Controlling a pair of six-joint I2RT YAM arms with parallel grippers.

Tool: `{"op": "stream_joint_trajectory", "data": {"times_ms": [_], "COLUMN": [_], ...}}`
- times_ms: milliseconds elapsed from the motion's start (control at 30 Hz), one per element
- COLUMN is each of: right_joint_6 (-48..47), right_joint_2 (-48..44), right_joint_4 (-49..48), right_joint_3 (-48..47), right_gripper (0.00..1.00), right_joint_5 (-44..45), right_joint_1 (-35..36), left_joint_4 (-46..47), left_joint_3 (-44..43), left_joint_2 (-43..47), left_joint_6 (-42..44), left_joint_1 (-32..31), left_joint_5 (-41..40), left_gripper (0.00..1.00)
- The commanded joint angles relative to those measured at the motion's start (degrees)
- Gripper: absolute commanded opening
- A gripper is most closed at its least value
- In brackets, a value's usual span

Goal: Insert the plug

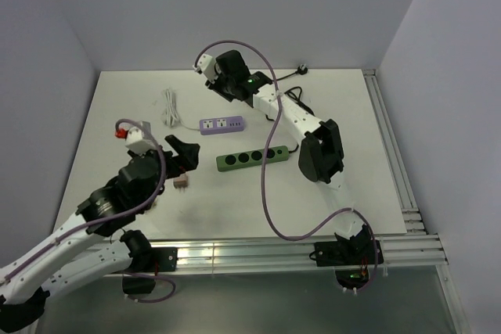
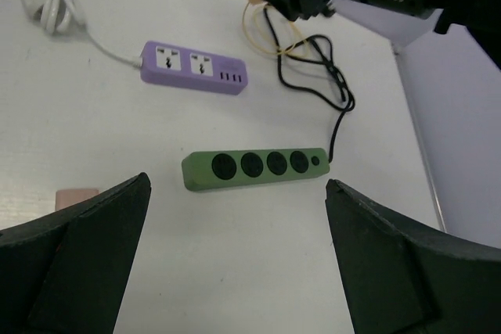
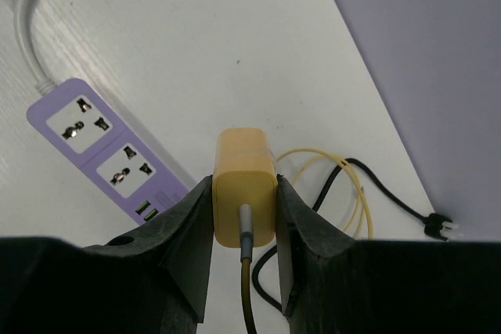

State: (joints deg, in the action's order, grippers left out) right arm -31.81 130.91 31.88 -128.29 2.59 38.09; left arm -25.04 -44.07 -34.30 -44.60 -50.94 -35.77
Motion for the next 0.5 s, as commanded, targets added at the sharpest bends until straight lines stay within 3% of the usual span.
{"op": "stream_joint_trajectory", "data": {"times_ms": [0, 467], "right_joint_6": [1.7, 9.6], "right_joint_2": [-0.1, 8.3], "right_joint_4": [-2.1, -3.8], "right_joint_3": [0.0, -2.8], "right_gripper": [0.0, 0.0], "right_joint_5": [2.1, -0.9], "right_joint_1": [-0.8, -1.4], "left_joint_4": [-2.3, -13.9], "left_joint_3": [-4.6, -11.6], "left_joint_2": [-7.2, -17.5], "left_joint_6": [-6.1, -20.6], "left_joint_1": [0.0, 1.9], "left_joint_5": [-2.4, -5.1], "left_gripper": [0.99, 0.99]}}
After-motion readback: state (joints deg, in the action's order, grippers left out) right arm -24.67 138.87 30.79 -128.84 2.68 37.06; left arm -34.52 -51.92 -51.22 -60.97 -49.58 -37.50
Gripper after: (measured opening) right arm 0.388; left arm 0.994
